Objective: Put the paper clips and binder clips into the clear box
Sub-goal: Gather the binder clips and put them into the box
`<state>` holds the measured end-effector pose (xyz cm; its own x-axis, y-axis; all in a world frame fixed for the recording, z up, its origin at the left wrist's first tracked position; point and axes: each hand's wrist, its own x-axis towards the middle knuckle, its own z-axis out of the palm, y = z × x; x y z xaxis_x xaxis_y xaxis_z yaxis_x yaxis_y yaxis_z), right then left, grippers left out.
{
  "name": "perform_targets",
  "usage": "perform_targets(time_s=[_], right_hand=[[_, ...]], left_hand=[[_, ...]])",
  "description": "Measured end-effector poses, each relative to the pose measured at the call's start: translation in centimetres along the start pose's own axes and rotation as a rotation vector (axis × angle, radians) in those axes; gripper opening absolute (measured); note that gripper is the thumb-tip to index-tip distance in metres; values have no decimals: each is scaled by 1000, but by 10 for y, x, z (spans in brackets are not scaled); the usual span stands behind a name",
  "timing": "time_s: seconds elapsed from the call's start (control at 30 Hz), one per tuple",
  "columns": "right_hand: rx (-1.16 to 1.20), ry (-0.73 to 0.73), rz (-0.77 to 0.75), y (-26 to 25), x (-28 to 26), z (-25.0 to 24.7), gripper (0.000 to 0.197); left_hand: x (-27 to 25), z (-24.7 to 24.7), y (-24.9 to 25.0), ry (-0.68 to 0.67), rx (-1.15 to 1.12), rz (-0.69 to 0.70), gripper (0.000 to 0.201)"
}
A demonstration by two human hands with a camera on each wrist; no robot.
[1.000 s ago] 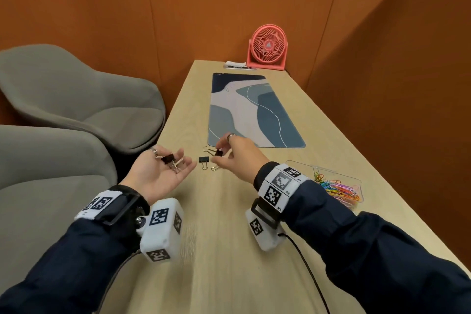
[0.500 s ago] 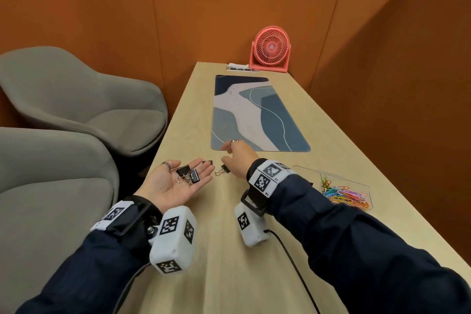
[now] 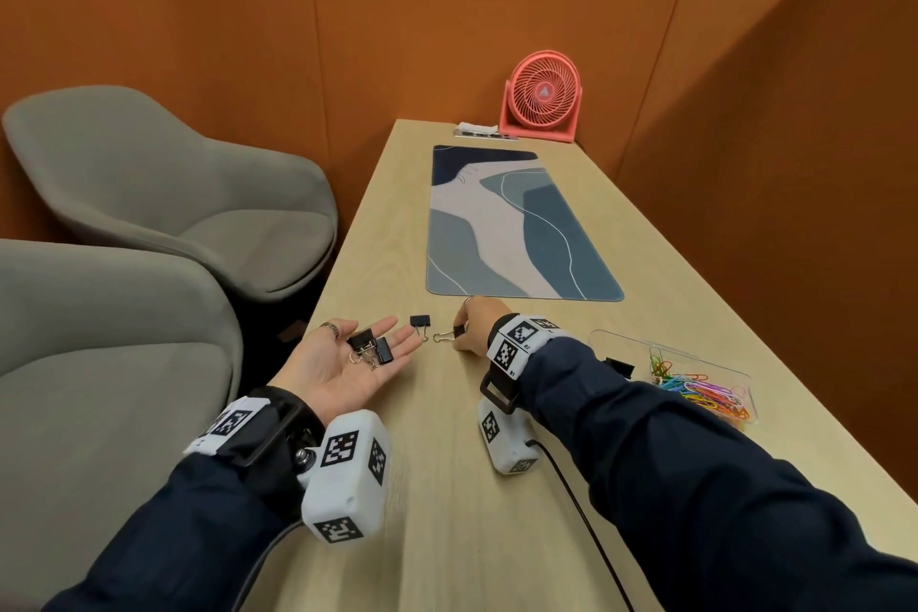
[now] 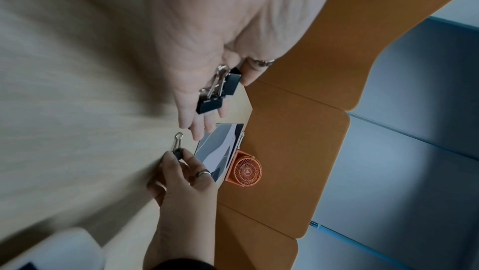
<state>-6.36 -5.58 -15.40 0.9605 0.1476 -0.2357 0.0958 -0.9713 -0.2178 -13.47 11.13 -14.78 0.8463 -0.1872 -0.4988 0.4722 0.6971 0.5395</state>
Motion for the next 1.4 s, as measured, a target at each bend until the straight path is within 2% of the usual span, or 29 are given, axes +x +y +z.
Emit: perform_targets(time_s=[0.1,0.17,0.27,0.37,0.43,0.5,0.57,0.67,0.73,0.83,1.0,1.13,1.3,1.4], right_hand=[[0,11,17,-2,-1,2,21],[98,70,-7,-6,-8,-1,23],[323,170,-157,-17,-25,-10,24],[470,126,-335,-32,-45,-21,31],[441,42,-407,-39,-51,-23,34],[401,19,-438,-44,-50,-23,35],[444,91,-408,-45,-45,-22,32],[436,174,-274,-42,-29,-20,28],[281,118,-179,-37,-17,-15,34],[158,-64,-106,-33,-4,-8,48],[-47,-138,-150,-33,7,-8,57],[-148,-144,-188,-34,8,-12,46],[-155,-54,-118,-29,7,-4,28],[-176,-49,-88,-27,3,-2,30]], left_hand=[[2,0,-1,10,-16,0,44],[3,0,-1,17,-20,3,44],[4,0,-2,19,-25,-4,44],[5,-1,-2,-21,-100,-2,48],[4,0,-3,-41,-126,-3,48],[3,2,-3,-40,-134,-7,47],[1,4,-3,-42,-167,-1,46],[2,1,-3,-19,-209,-1,43],[4,-2,-2,-10,-196,-5,42],[3,-5,1,-3,-160,-12,41],[4,-8,6,-6,-151,-16,41],[9,-12,7,-5,-158,-19,41],[12,-15,6,-6,-157,-23,41],[12,-13,5,-3,-149,-25,41]])
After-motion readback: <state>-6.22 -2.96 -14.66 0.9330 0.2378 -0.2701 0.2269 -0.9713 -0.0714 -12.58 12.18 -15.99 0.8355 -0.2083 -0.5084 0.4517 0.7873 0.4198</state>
